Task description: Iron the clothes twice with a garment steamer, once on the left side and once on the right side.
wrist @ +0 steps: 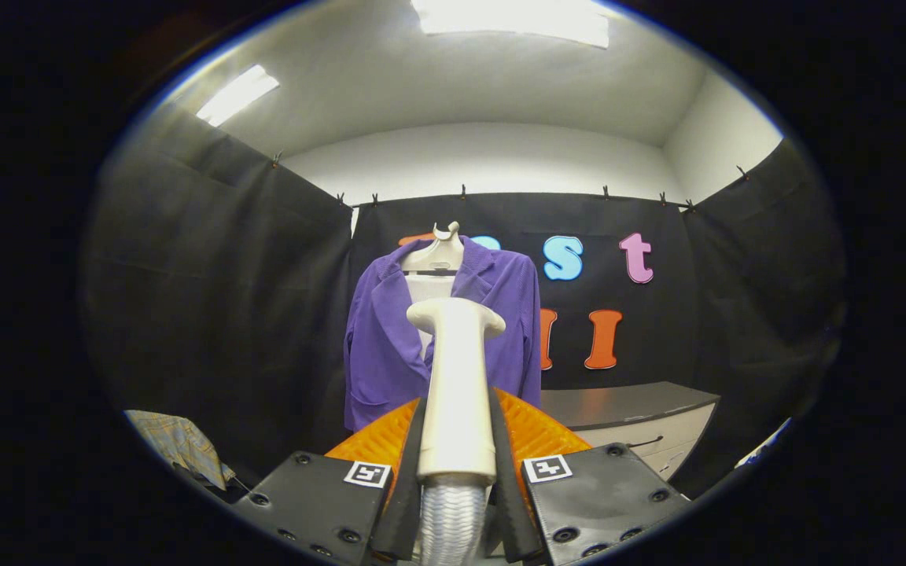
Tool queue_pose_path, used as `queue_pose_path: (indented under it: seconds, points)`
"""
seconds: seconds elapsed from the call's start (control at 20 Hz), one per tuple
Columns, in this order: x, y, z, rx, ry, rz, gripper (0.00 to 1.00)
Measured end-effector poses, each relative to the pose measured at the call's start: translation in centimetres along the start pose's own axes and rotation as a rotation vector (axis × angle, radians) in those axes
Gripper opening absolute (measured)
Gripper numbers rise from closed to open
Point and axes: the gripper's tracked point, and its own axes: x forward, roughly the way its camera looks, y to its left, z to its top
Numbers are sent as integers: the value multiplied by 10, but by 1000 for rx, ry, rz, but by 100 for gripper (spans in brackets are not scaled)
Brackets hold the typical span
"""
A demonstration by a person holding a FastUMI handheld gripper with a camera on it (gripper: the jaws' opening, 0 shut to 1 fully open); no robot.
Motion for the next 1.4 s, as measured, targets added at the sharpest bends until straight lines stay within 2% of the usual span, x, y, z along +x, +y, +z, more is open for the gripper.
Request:
queue_pose_path:
  seconds: [0.5, 1.4]
  points:
    - [-13, -27, -2, -4, -1, -28, 48]
    - [-15, -37, -2, 17, -10, -43, 48]
